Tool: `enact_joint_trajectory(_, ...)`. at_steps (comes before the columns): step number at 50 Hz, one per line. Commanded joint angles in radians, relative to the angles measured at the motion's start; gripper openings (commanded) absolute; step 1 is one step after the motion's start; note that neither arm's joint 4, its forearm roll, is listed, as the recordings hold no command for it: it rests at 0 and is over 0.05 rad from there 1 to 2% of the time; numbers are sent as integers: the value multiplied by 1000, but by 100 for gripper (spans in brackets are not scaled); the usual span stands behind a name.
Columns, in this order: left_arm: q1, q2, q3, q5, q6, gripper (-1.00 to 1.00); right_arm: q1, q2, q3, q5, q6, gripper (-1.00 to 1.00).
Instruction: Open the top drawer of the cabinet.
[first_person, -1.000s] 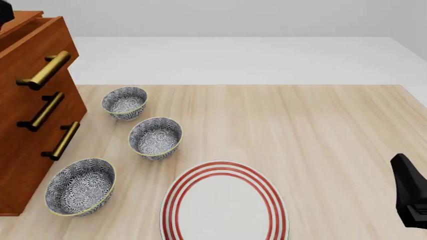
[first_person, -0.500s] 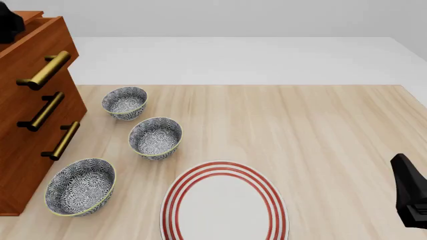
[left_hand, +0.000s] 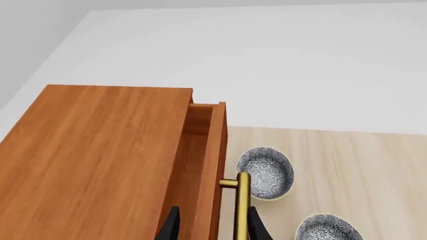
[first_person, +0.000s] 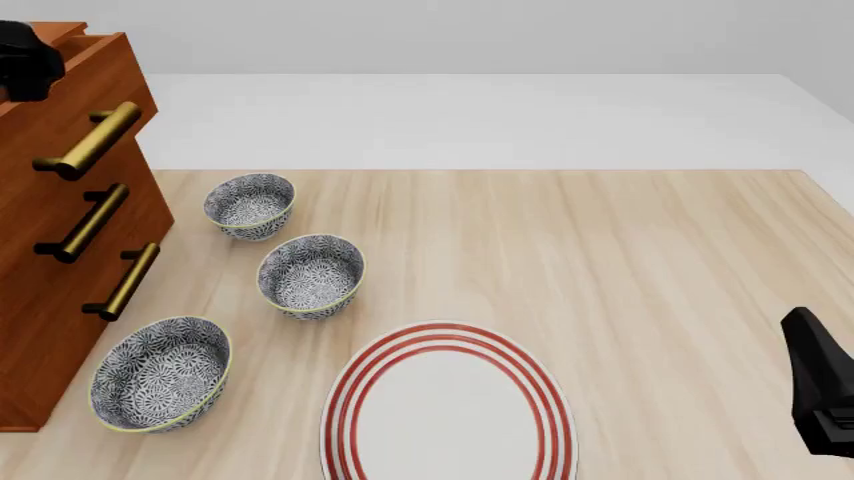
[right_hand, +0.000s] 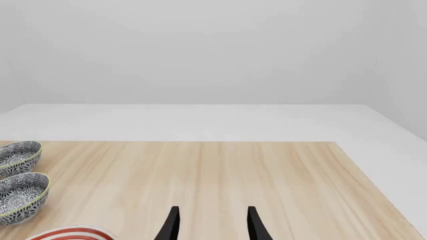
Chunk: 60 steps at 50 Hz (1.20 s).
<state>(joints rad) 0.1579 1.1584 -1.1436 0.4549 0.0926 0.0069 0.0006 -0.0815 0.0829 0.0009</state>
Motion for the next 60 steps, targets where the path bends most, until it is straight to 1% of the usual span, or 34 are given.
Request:
enact_joint_trajectory(1,0,21,10,-22,-8,100,0,0,0,0,0,100)
enact_joint_trajectory(17,-4,31,27,-36,3,100,0,0,0,0,0,100)
enact_joint_trajectory(40,7,70,27,-55,7,100,0,0,0,0,0,100)
enact_joint_trajectory(60,9,102,17,-50,11,100,0,0,0,0,0,100)
